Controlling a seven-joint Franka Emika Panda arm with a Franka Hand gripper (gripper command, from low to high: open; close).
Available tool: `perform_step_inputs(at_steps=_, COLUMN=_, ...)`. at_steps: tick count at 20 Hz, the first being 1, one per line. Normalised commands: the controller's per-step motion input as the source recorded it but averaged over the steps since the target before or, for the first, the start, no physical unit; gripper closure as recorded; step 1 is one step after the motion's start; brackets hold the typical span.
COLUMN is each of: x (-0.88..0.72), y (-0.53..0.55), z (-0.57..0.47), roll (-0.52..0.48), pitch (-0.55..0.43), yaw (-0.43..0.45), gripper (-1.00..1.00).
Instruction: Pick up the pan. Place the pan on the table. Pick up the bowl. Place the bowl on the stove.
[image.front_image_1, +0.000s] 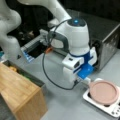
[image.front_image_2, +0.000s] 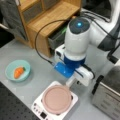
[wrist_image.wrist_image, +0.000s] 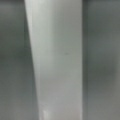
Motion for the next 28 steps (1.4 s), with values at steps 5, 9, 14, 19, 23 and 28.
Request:
perform_step_inputs(at_steps=5, x=0.30, y=0.11, z=-0.14, roll=-0.059, pitch=0.038, yaw=0.174, gripper=-1.00)
perform_step_inputs(at_steps=9, x=0.28, y=-0.01, z=-0.18, roll=-0.019, pitch=0.022, yaw=0.169, gripper=-1.00)
perform_step_inputs(at_steps=14, x=0.21, y=-0.06, z=-0.20, roll=-0.002, pitch=0.026, yaw=0.135, gripper=-1.00)
perform_step_inputs(at_steps=19, x=0.15, y=-0.07, z=-0.23, roll=0.002, pitch=0.016, yaw=0.056, gripper=-1.00)
perform_step_inputs(at_steps=23, x=0.11, y=-0.05, z=-0.25, roll=0.012, pitch=0.005, yaw=0.042, gripper=1.00)
perform_step_inputs(at_steps=28, x=0.07, y=-0.04, z=-0.25, roll=0.024, pitch=0.004, yaw=0.038, gripper=1.00)
